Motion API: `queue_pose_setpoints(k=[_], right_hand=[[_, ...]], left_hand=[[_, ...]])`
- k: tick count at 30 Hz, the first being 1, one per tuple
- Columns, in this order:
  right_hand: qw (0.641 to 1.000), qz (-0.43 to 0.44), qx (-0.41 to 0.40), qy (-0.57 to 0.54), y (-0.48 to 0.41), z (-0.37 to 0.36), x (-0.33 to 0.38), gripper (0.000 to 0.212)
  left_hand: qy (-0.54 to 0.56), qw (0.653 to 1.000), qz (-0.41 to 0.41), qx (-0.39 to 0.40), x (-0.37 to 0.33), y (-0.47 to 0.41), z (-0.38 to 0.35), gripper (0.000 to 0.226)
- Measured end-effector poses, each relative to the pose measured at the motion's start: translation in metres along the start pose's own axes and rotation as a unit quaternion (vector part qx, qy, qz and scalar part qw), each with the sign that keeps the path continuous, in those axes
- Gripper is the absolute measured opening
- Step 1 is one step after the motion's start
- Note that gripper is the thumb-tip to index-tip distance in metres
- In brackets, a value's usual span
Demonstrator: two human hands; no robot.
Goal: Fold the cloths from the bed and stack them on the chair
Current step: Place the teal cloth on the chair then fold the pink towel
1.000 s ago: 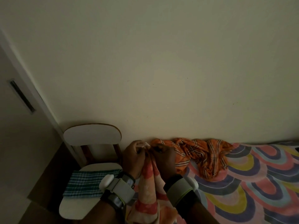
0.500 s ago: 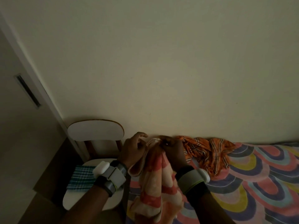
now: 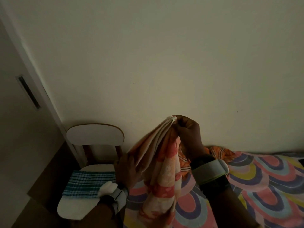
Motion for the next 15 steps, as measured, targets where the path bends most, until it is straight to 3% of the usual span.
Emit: queue_pose_setpoints(k=[2, 6, 9, 11, 15], right_hand=[[1.0, 0.003, 0.005, 0.007, 0.001, 0.004, 0.004, 0.018], [0.999, 0.002, 0.036, -0.004, 0.004, 0.012, 0.008, 0.017], [1.0, 0.005, 0.029, 0.01, 0.002, 0.019, 0.008, 0.018], [1.0, 0.0, -0.014, 0.018, -0.005, 0.032, 0.006, 0.019], [0.991, -0.042, -0.082, 0.098, -0.019, 0.064, -0.01, 0.021]], left_hand=[[-0.002, 0.999, 0.049, 0.007, 0.003, -0.005, 0.008, 0.03], [0.044, 0.992, 0.105, 0.048, 0.018, -0.023, 0.006, 0.037], [0.197, 0.975, 0.08, 0.072, 0.027, -0.037, 0.011, 0.02], [0.222, 0.969, 0.049, 0.099, 0.035, -0.044, 0.024, 0.018], [0.225, 0.972, 0.01, 0.063, 0.044, -0.066, 0.069, 0.02]])
Point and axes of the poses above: each hand's wrist, its own y-axis away from the middle knuckle, its own z-axis out of the back of the hand, x = y × z, the point moved 1 cm from there along -y, towards the middle knuckle, and after that the axes turned 7 degrees about z, right-handed, at the moved point
